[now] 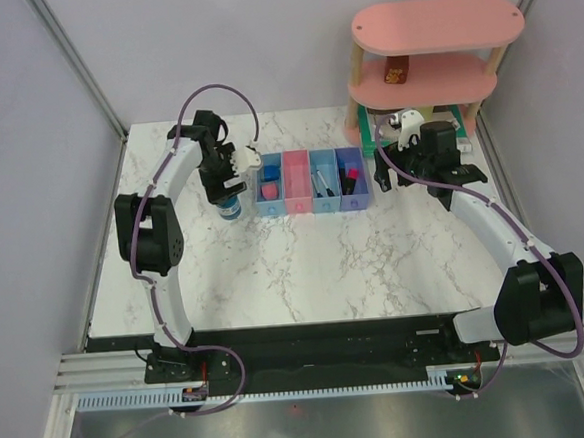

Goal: Sort the stationery into containers
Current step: Pick up the stationery from the center of the board.

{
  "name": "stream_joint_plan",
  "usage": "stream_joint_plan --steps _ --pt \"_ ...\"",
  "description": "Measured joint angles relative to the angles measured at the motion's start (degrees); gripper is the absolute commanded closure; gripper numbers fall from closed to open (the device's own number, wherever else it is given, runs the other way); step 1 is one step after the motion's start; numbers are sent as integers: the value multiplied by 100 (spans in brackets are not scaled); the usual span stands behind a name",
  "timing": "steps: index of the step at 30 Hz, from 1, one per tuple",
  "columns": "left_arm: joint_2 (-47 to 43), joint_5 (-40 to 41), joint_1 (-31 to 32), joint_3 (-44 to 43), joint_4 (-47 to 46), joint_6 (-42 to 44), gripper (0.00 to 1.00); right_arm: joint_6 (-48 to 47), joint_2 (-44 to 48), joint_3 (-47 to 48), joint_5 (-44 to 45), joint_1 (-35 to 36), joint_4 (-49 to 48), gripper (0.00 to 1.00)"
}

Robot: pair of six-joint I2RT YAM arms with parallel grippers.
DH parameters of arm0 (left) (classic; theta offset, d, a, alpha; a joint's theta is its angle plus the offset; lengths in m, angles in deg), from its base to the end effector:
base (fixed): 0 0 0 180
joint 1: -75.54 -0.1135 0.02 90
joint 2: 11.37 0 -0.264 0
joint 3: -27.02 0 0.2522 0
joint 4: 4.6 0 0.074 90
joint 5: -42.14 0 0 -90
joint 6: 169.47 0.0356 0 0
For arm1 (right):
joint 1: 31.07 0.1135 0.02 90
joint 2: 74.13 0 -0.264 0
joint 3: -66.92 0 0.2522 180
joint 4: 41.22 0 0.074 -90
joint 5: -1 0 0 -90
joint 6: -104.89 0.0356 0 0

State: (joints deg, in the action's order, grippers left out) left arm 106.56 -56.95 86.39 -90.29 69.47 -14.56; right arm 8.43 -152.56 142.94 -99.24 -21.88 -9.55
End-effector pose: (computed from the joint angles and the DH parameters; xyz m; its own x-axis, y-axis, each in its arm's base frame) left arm 0.4160 -0.0855 0.2387 -0.1962 0.9482 -0.2500 0.9541 0.2435 0.1745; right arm 0.3044 0.0557 0.3004 -0.5156 -0.1956 -0.8342 -0.3628 0.9318 0.0058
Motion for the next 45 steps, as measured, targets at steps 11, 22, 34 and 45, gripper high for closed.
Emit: stream_joint_plan --steps 11,22,34,45 --pt "-2 -61 15 4 251 415 0 -28 -9 0 22 0 0 2" --pt "0 -271 26 -17 710 507 0 -24 -59 0 22 0 -2 2" --pt "289 -341 92 -160 730 505 0 -24 -96 0 22 0 0 2" --pt "535 -260 114 -160 651 522 51 -22 -96 0 20 0 -2 2"
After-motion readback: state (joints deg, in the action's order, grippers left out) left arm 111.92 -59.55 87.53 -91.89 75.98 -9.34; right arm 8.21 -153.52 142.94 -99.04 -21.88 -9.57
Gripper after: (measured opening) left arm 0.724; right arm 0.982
